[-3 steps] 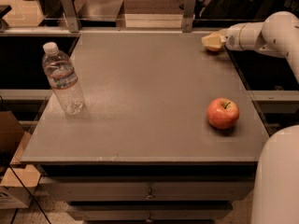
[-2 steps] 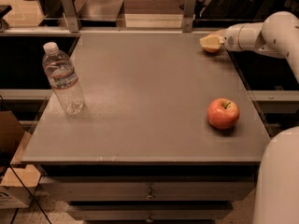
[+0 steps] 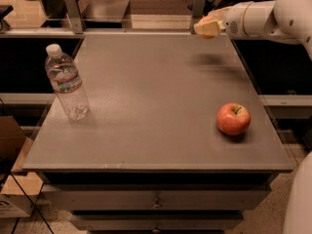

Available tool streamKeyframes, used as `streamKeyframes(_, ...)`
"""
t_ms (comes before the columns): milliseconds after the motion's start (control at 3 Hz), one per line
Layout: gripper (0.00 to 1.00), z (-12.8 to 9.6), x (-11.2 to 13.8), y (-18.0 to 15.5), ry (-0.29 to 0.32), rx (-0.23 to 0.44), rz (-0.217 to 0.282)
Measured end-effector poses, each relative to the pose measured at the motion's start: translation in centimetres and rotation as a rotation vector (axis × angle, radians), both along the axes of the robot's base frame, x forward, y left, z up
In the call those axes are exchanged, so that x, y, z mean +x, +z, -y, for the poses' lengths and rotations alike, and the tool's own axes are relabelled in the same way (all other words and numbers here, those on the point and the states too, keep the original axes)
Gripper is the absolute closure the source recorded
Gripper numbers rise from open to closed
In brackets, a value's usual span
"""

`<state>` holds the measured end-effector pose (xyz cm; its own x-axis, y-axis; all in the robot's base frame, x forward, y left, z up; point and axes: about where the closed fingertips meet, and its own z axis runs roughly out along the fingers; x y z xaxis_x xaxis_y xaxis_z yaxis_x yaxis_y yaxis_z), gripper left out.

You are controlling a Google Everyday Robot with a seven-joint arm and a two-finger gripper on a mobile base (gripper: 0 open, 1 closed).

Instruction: Move orange near water bottle

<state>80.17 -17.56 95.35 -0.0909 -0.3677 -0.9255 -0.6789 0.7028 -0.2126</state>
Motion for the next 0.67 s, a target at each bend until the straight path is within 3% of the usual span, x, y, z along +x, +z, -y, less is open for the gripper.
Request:
streamKeyframes(333,1.00,0.0,0.0,0.0,0.000,0.000,0.000)
streamKeyframes(667,1.00,-2.4,-2.4,-0.2,0.096,-0.073,0.000)
